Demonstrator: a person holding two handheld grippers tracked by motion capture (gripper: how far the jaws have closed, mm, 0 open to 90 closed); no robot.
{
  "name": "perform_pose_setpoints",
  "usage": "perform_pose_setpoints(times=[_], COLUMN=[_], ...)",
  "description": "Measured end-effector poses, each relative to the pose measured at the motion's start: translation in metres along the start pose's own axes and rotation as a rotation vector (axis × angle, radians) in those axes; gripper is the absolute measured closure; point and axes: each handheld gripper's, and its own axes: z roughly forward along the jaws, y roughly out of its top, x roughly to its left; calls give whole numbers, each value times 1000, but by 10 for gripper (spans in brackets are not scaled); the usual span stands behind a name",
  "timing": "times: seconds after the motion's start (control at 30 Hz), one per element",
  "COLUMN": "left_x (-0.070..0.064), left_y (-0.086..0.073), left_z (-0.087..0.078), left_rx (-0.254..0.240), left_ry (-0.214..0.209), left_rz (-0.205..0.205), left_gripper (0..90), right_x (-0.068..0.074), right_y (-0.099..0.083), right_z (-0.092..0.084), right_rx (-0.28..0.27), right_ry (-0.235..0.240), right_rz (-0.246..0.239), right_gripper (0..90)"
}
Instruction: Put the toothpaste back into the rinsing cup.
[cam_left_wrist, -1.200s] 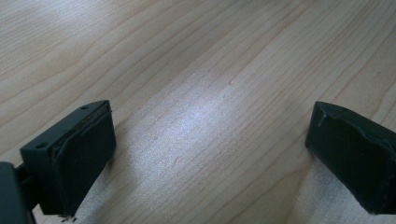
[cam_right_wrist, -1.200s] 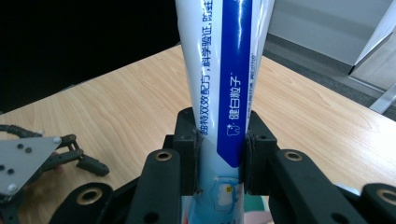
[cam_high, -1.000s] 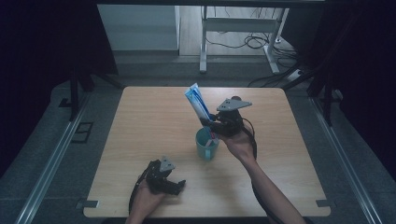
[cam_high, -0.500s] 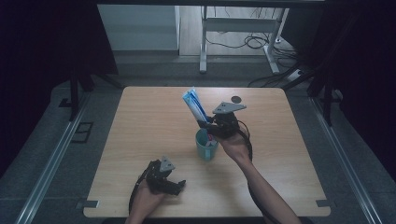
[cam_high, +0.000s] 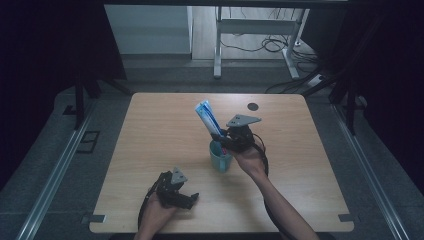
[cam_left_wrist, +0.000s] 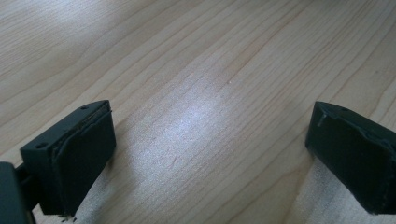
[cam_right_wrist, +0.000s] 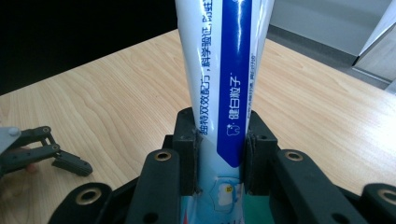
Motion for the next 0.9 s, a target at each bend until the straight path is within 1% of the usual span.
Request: perform_pose_setpoints(times=[0.2, 0.77, 0.9], left_x=[0, 0, 0], left_y=[0, 0, 0], left_z=[0, 0, 0], left_rx=[0, -1, -2], left_ry=[0, -1, -1], left_rz=[-2, -2, -3], left_gripper=[18, 18, 18], right_x=[-1, -1, -1], right_y=[-7, -23, -25], right_z=[4, 13, 12], right_rx=[6, 26, 17], right_ry=[0, -1, 3], right_rz=[12, 11, 19], right_gripper=[708, 694, 691])
